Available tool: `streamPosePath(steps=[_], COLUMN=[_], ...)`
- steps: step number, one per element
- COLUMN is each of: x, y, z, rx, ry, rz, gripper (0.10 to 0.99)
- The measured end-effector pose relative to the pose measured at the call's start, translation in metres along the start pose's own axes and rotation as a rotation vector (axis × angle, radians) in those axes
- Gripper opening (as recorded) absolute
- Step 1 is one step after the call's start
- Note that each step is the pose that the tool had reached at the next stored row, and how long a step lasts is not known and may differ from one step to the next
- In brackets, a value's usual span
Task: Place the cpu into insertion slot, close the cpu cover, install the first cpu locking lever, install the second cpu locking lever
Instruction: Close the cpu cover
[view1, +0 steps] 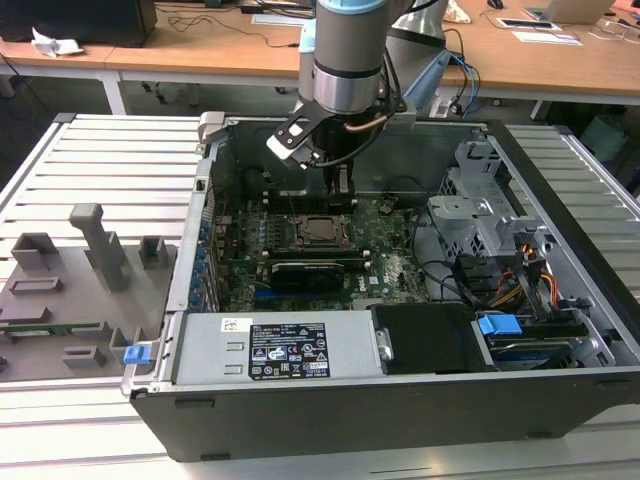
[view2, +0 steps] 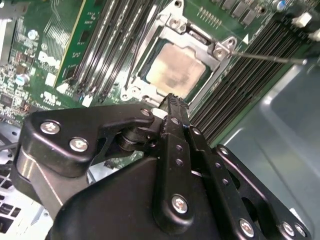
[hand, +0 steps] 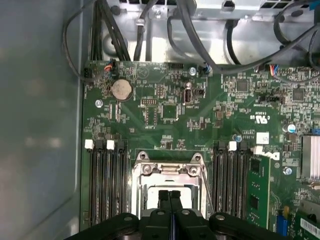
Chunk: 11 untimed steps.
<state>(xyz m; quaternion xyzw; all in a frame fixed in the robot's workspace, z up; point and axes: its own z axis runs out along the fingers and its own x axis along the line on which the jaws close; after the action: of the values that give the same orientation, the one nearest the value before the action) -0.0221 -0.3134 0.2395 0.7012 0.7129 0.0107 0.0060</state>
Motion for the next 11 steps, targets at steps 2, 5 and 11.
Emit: streamPosePath(steps=[2, 5, 11], x=[0.0001, 0.0002, 0.0003], y=[-0.0032, -0.0086, -0.013], z=[0.0007, 0.001, 0.0008], rx=[0.0, 0.0, 0.0], ry=[-0.0002, 0.0, -0.0001], rz=[0.0, 0.0, 0.0], gripper=[0.106, 0.106, 0.106])
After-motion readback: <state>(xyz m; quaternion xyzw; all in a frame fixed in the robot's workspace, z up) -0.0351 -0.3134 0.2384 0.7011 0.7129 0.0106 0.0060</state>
